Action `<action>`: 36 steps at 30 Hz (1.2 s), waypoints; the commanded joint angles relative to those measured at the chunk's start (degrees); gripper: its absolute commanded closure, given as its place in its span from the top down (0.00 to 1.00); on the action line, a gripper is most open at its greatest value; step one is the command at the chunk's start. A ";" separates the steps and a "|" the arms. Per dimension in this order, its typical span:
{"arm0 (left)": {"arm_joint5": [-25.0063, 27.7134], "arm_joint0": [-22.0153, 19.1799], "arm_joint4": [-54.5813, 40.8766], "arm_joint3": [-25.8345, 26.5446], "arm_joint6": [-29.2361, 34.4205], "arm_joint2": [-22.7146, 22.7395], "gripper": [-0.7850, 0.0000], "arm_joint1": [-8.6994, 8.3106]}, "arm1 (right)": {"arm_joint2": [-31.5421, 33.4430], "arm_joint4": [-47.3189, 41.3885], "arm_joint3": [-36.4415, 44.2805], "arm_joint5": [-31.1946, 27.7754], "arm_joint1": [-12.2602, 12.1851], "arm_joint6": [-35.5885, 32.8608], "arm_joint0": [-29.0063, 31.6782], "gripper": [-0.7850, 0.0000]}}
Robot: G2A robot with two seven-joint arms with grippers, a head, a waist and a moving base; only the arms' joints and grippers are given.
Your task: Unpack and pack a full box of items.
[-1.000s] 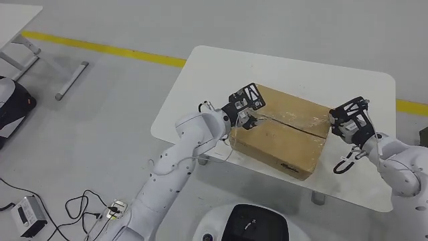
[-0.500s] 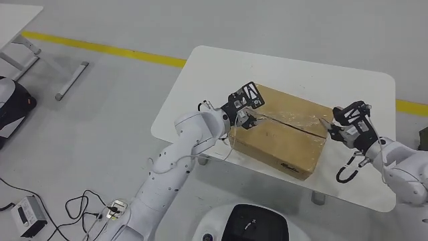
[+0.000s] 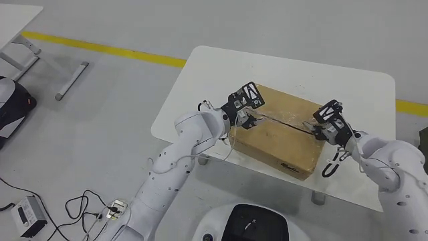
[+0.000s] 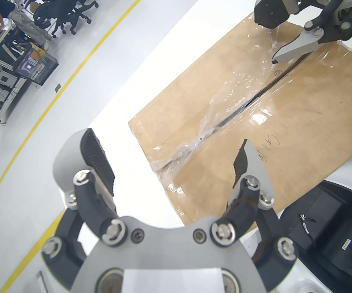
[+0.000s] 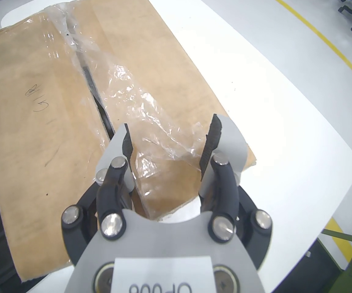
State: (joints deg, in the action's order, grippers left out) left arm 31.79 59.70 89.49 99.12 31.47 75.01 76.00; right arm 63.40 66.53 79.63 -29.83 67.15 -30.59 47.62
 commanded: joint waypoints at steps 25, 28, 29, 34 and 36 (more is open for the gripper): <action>0.00 0.00 0.00 0.00 0.00 0.00 1.00 0.00 | 6.71 -2.23 7.53 -4.38 -2.05 -3.97 5.84 0.00; 0.00 0.00 0.00 0.00 0.00 0.00 1.00 0.00 | 8.38 -3.00 9.24 -4.98 -2.49 -4.07 7.18 0.36; 0.00 0.00 0.00 0.00 0.00 0.00 1.00 0.00 | 8.68 -2.93 9.78 -5.26 -2.60 -4.10 7.45 0.48; 0.00 0.00 0.00 0.00 0.00 0.00 1.00 0.00 | 7.19 -1.36 10.51 -7.22 -2.68 -3.90 7.00 0.93; 0.00 0.00 0.00 0.00 0.00 0.00 1.00 0.00 | 5.84 -1.24 9.76 -7.05 -2.45 -3.22 6.13 0.94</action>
State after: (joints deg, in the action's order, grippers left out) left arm 31.79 59.70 89.49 99.12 31.47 75.01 76.00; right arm 69.91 65.30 89.83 -37.08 64.58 -34.14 54.21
